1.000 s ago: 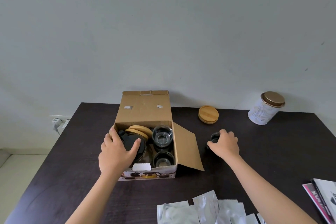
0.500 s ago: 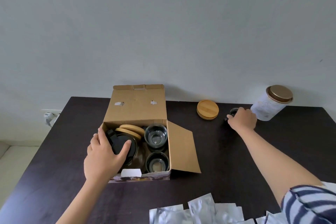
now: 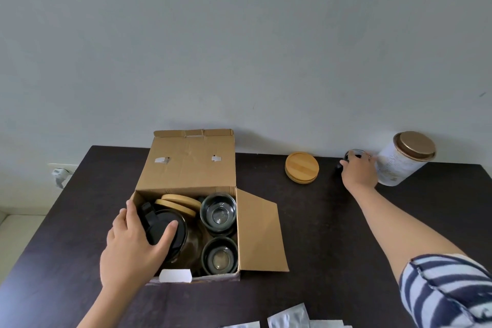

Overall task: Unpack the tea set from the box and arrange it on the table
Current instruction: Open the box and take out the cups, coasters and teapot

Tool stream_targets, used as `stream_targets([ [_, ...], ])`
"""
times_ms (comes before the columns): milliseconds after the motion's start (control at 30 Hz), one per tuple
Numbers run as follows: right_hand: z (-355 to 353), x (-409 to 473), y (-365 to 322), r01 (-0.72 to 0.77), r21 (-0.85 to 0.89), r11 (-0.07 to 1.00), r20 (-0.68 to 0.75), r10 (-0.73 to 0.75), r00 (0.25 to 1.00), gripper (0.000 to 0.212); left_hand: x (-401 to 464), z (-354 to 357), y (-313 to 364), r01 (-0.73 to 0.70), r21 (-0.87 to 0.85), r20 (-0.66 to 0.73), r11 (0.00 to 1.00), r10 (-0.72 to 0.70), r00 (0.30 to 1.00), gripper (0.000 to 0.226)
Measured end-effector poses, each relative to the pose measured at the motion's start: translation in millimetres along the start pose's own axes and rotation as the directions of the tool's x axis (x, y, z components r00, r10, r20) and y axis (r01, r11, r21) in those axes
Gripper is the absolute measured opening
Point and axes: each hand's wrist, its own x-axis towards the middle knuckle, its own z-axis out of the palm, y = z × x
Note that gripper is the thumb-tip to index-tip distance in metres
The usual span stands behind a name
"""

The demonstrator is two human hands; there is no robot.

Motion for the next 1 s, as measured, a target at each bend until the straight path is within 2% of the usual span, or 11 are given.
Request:
stream_targets([
  [333,5,15,8,-0.016,0.080,0.997,0.015,0.015,1.000,0.039,1,-1,2,0.018,-0.004,0.001,1.000,-0.018,1.000,0.104],
  [433,-1,10,8,-0.008,0.130,0.992,0.032,0.004,0.999,0.049,0,-1,1,0.014,-0.005,-0.002,1.000,-0.014,1.000,0.104],
  [567,-16,-15,-5,0.076,0.231,0.970,0.038,-0.087,0.995,0.062,-1,-1,1,0.008,-0.016,-0.008,1.000,-0.009,1.000,0.102],
  [667,-31,-61,-31,0.151,0.408,0.901,0.068,-0.194,0.979,0.064,-1,-2,1,0.004,-0.020,-0.017,1.000,-0.004,1.000,0.101],
  [833,-68,-170,-89,0.400,0.604,0.689,-0.098,-0.434,0.896,0.041,-3,-5,0,-0.012,-0.035,-0.026,0.999,0.011,1.000,0.100],
  [933,-78,-217,-124,0.501,0.646,0.576,-0.130,-0.564,0.815,0.038,-4,-6,0,-0.024,-0.042,-0.032,0.999,0.022,0.999,0.100],
  [1000,-75,-232,-145,0.549,0.608,0.573,-0.105,-0.627,0.772,0.043,-4,-6,0,-0.029,-0.051,-0.035,0.998,0.027,0.999,0.099],
])
